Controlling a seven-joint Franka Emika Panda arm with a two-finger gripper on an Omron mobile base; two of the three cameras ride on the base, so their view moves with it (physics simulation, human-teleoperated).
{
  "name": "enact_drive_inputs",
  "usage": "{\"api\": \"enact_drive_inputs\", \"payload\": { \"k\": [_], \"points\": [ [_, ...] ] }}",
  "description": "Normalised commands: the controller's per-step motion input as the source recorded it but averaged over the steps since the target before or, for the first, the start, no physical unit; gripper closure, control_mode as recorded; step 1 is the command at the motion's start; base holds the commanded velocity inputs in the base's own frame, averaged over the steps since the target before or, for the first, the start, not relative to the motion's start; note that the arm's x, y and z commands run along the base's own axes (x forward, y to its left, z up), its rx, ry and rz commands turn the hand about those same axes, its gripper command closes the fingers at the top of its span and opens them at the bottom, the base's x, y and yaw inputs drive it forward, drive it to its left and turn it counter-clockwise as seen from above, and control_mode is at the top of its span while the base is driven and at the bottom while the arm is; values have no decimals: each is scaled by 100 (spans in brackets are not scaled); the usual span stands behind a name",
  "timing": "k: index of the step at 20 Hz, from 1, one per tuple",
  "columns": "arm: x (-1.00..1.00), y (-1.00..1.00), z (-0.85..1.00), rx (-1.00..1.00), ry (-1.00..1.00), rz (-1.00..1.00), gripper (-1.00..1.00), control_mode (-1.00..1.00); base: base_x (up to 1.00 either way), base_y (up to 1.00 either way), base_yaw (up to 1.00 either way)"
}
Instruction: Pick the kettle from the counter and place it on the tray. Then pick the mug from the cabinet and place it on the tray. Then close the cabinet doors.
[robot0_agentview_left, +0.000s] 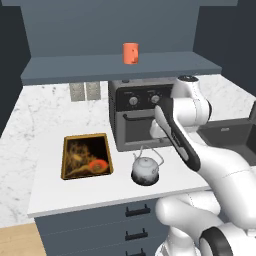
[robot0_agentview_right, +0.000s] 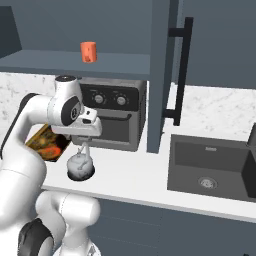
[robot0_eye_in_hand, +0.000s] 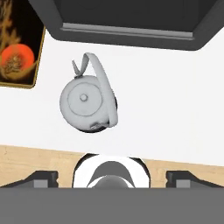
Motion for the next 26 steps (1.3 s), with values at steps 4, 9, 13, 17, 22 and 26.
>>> {"api": "enact_drive_inputs", "payload": {
  "k": [4,9,13,17,22,26],
  "points": [
    [0,0,-12,0,0,5,-100,-100,0,0,0],
    [3,0,-22,0,0,0,-100,-100,0,0,0],
    [13,0,-25,0,0,0,-100,-100,0,0,0],
    [33,0,-25,0,0,0,-100,-100,0,0,0],
    [21,0,-24,0,0,0,-100,-100,0,0,0],
    [20,1,-31,0,0,0,-100,-100,0,0,0]
  ]
}}
